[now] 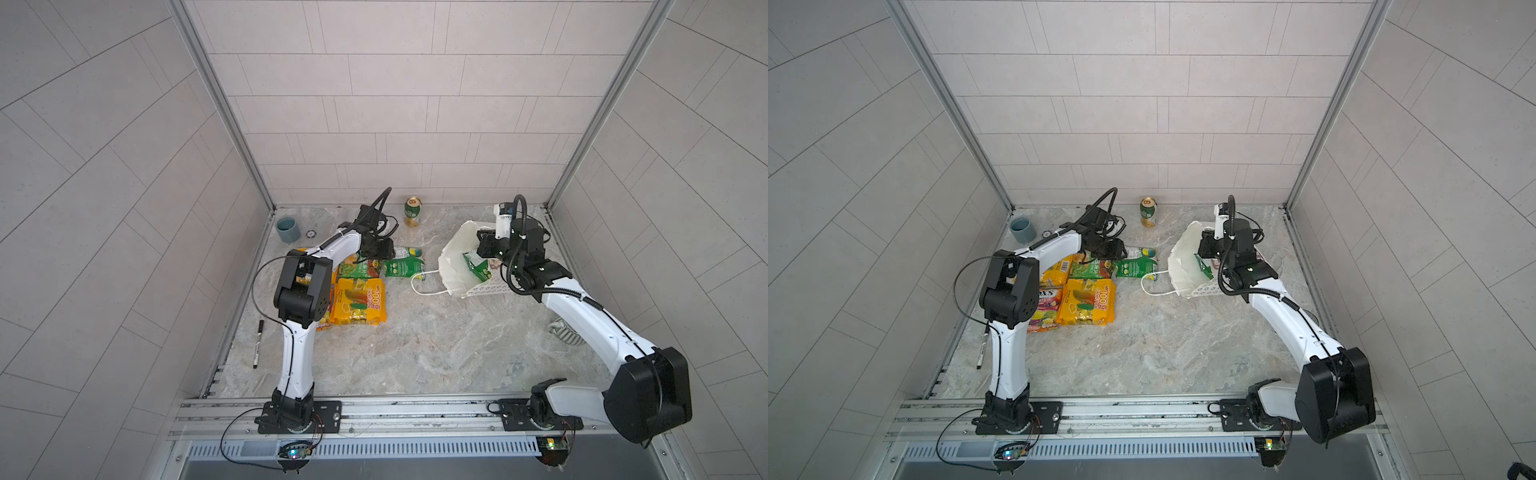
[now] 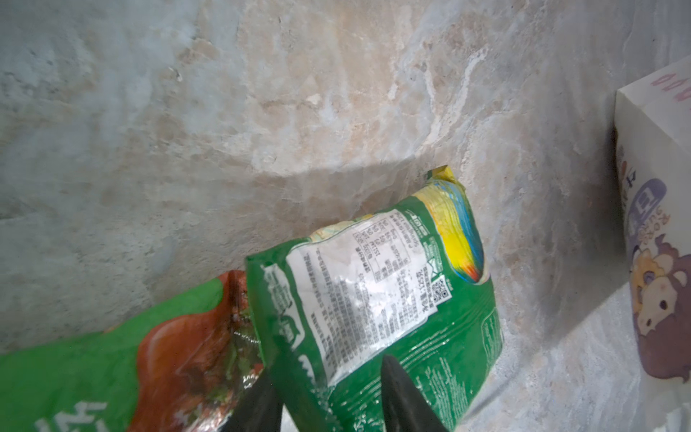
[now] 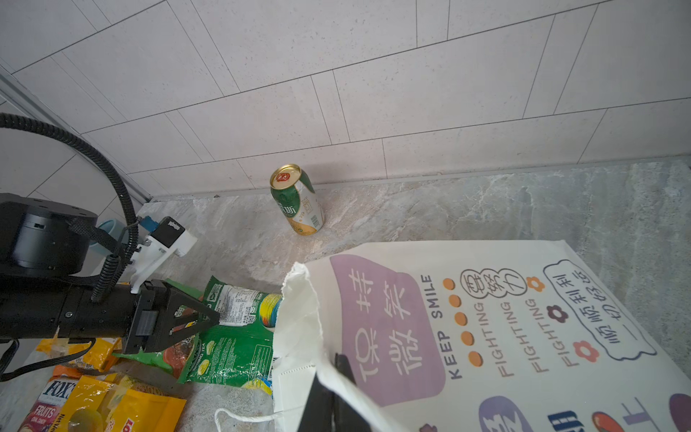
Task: Take the snacks out of the paper bag
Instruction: 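Open the left gripper to release the green packet beside the other packets, then move the left gripper back toward the bag opening held by the right gripper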
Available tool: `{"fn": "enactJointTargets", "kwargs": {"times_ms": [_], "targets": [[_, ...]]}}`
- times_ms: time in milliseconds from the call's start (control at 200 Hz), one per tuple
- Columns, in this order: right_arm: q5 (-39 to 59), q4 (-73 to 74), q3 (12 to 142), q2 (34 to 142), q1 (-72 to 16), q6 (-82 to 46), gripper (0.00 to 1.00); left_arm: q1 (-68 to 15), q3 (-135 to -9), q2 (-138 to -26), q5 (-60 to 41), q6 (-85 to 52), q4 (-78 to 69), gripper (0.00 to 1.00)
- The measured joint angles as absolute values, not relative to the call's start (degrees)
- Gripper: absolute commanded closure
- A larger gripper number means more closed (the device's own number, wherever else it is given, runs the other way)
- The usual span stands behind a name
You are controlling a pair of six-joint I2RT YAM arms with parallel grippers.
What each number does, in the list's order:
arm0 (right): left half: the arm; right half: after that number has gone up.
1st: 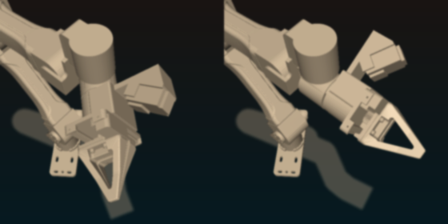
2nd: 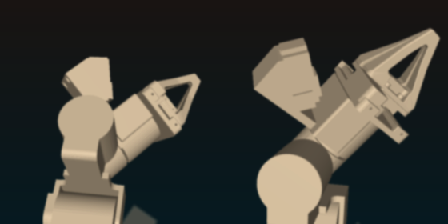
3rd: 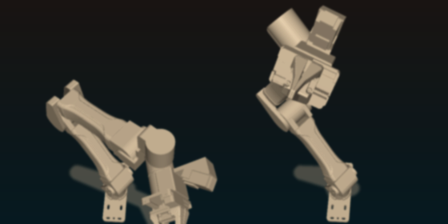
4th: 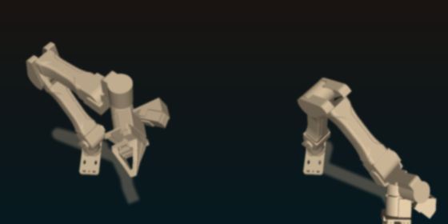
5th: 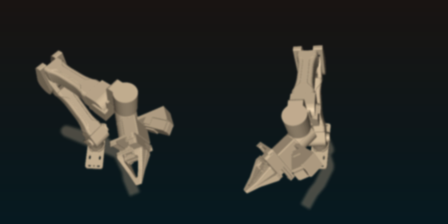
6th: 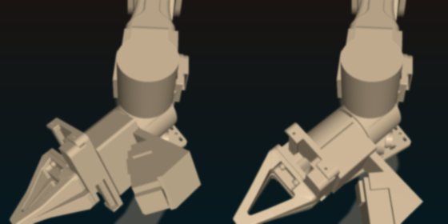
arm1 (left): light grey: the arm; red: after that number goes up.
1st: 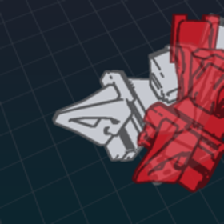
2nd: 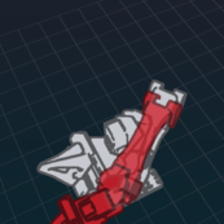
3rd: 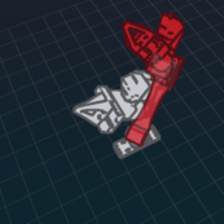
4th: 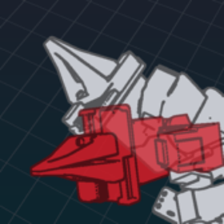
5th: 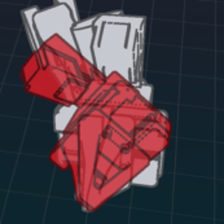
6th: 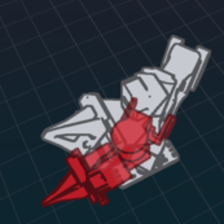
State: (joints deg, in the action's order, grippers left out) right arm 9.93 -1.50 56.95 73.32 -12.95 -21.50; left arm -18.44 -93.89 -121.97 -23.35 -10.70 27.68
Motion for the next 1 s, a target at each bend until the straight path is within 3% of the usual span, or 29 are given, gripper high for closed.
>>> {"fn": "enactJointTargets", "kwargs": {"times_ms": [365, 731, 1001], "targets": [[10.1, -1.5, 56.9, 73.3, -13.0, -21.5, 1.0, -20.1, -95.0, -113.8, -16.6, -12.9, 29.4, 0.34], [10.3, -1.7, 56.9, 72.3, -13.0, -21.2, 1.0, -26.5, -82.6, -91.6, -9.1, -17.6, 17.3, 0.34], [11.3, -5.3, 56.9, 69.4, -13.0, -19.6, 1.0, -33.3, -71.3, -86.3, -12.5, -17.9, 9.1, 0.35]]}}
